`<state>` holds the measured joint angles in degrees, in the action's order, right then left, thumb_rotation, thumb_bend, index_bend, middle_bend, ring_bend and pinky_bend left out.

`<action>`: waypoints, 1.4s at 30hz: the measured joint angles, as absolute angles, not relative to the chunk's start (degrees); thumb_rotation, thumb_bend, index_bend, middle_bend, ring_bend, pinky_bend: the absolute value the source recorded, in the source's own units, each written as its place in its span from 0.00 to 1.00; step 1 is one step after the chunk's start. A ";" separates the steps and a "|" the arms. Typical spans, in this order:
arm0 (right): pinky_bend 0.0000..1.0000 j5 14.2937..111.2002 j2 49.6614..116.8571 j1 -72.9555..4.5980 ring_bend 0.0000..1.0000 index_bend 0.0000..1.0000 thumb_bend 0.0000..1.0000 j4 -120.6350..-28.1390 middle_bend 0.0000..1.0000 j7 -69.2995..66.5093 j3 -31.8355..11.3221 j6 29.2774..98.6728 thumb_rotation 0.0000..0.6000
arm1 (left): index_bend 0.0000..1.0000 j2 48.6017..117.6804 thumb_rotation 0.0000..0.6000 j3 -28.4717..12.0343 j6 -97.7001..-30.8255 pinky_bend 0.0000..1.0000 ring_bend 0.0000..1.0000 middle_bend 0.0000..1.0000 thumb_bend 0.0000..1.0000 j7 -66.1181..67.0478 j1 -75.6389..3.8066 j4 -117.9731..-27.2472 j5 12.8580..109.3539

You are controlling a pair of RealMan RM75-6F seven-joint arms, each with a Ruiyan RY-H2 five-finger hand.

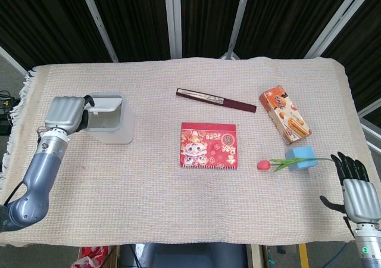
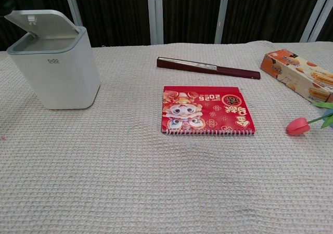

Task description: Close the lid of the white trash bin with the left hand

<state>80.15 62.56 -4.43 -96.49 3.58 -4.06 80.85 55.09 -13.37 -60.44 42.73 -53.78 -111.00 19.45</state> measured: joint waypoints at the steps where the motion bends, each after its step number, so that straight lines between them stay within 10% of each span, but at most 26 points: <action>1: 0.00 80.23 62.59 -4.43 0.00 0.00 0.19 -96.47 0.00 3.61 -4.00 80.87 1.00 | 0.33 55.08 1.00 -13.09 -60.59 0.98 0.98 1.00 0.72 42.20 -53.37 -111.32 20.24; 42: 0.00 79.80 62.25 -4.20 0.00 0.00 0.19 -97.22 0.00 3.46 -3.76 80.45 1.00 | 0.25 60.93 1.00 -6.88 -61.80 0.98 0.98 1.00 0.72 36.77 -49.59 -109.83 28.12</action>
